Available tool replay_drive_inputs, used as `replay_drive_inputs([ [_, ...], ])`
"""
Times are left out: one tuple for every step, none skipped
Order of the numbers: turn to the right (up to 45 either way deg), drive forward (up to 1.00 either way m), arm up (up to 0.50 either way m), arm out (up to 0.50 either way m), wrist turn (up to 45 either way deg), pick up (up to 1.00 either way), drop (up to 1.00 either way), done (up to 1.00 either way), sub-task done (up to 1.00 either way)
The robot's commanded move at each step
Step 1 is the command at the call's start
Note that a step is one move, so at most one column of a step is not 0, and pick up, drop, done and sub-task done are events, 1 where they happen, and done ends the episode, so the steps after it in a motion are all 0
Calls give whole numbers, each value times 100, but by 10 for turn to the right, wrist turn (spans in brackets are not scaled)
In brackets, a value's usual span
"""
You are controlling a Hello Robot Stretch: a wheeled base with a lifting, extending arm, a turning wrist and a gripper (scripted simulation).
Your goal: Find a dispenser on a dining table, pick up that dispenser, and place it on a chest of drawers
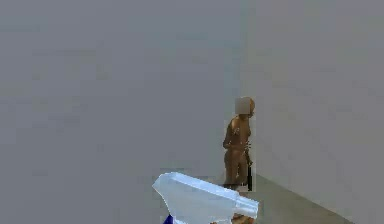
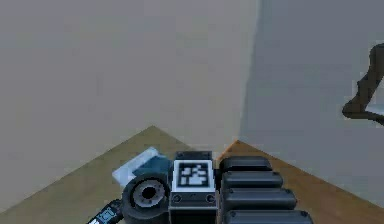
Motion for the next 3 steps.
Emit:
replay_drive_inputs([
  [-240, 0, 0, 0, 0, 0, 0, 0, 0],
  [0, 0, 0, 8, 0, 0, 0, 0, 0],
  [0, 0, 0, 0, 450, 0, 0, 0, 0],
])
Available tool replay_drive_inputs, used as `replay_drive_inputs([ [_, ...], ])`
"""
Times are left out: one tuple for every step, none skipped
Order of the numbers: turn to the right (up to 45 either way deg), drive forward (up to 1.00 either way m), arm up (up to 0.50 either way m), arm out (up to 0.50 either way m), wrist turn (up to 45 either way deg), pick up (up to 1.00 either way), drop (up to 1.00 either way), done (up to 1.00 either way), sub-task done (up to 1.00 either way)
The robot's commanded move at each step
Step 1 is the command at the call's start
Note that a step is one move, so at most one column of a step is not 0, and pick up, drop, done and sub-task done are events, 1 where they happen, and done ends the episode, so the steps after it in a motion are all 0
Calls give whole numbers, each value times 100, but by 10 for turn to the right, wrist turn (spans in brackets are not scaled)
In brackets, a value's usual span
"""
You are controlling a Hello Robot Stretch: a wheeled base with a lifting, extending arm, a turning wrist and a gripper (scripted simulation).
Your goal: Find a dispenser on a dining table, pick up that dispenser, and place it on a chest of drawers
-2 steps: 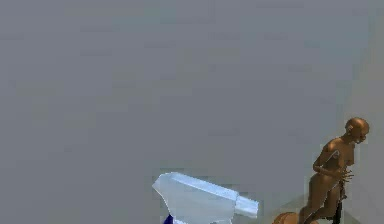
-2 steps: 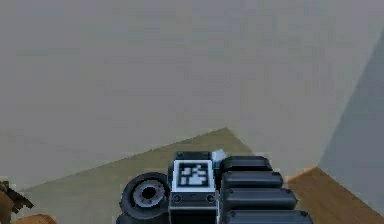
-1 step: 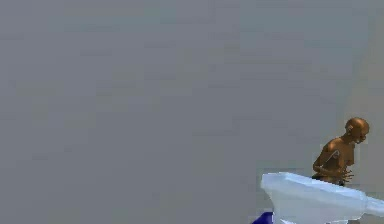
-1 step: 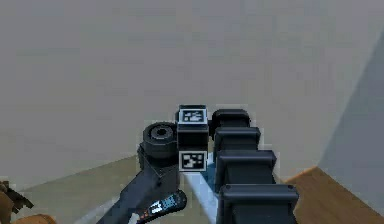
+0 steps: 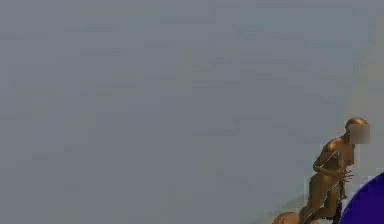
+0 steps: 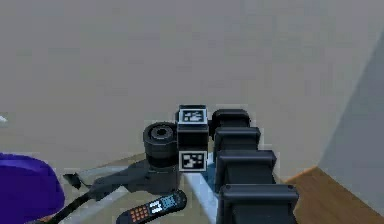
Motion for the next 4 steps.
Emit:
replay_drive_inputs([
  [0, 0, 0, 0, 450, 0, 0, 0, 0],
  [0, 0, 0, 0, 270, 0, 0, 0, 0],
  [0, 0, -26, 0, 0, 0, 0, 0, 0],
  [0, 0, 0, 0, 0, 0, 100, 0, 0],
])
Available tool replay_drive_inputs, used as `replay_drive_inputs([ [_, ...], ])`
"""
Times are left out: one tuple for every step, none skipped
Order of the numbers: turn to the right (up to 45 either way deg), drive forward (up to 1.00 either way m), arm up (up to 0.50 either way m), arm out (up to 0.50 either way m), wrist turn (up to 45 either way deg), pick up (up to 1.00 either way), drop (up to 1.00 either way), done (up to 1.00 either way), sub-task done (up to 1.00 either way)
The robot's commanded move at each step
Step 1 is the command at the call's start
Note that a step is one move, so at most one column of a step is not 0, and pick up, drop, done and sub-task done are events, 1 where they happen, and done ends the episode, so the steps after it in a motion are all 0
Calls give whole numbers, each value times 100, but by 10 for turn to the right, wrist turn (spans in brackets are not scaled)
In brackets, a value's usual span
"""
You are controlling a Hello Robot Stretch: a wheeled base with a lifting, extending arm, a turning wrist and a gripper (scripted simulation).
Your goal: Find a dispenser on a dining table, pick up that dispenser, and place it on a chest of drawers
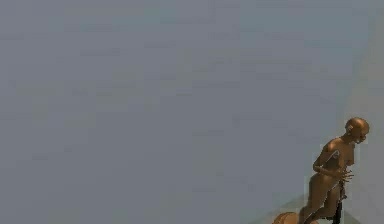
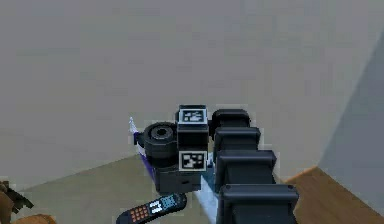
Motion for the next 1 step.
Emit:
replay_drive_inputs([
  [0, 0, 0, -8, 0, 0, 0, 0, 0],
])
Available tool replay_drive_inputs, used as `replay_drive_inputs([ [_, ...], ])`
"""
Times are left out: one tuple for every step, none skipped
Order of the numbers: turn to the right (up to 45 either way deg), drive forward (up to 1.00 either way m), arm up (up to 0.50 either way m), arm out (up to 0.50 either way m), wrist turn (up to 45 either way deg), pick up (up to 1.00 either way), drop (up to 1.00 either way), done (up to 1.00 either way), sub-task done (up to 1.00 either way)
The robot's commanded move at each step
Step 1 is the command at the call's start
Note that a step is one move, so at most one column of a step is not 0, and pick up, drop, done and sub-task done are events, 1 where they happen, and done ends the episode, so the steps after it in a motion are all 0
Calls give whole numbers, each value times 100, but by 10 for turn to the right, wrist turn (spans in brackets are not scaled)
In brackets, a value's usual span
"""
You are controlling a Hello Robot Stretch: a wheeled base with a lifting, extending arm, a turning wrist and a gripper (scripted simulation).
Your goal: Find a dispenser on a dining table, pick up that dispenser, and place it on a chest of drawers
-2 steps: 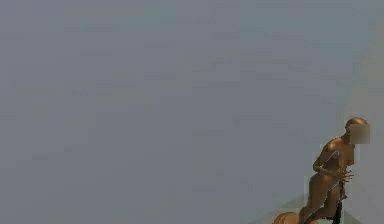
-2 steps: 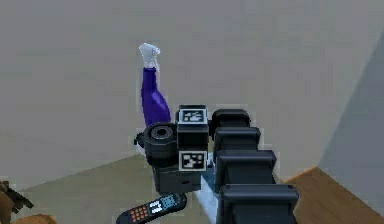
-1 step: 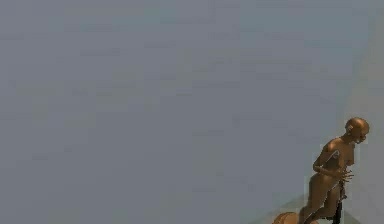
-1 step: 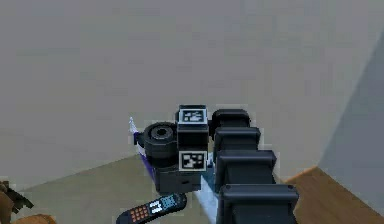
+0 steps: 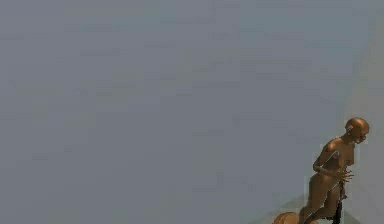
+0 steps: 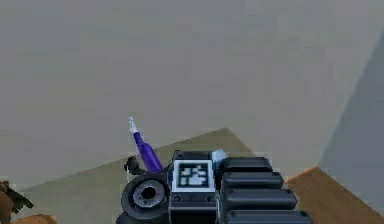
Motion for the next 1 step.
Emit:
replay_drive_inputs([
  [0, 0, 0, 0, 0, 0, 0, 100, 0],
])
